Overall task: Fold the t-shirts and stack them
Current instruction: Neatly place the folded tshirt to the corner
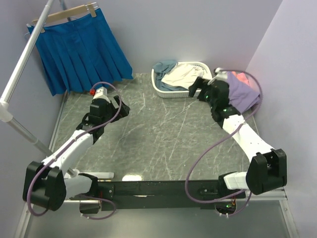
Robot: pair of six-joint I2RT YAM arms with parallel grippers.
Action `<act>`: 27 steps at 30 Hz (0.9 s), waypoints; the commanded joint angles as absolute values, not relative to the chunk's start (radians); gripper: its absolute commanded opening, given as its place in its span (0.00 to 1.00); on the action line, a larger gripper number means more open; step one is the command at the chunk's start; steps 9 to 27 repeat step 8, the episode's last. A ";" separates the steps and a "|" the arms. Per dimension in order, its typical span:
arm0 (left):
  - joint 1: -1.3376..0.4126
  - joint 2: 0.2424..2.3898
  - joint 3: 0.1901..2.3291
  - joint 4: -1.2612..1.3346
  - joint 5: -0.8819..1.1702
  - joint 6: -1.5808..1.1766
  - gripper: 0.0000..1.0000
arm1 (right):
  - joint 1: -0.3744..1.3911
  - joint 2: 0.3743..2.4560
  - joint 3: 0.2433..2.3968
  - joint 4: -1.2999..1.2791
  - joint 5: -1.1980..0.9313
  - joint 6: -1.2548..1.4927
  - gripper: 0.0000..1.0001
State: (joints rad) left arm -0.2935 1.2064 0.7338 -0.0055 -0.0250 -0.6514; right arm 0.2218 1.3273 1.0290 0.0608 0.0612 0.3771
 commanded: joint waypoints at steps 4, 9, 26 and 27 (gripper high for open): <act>-0.301 0.993 0.752 -0.103 -0.132 -0.644 0.99 | 0.353 1.218 0.893 0.014 0.044 0.316 1.00; -0.302 0.893 0.747 -0.169 -0.264 -0.632 0.99 | 0.374 1.148 0.822 0.034 0.046 0.307 1.00; -0.302 0.893 0.747 -0.169 -0.264 -0.632 0.99 | 0.374 1.148 0.822 0.034 0.046 0.307 1.00; -0.302 0.893 0.747 -0.169 -0.264 -0.632 0.99 | 0.374 1.148 0.822 0.034 0.046 0.307 1.00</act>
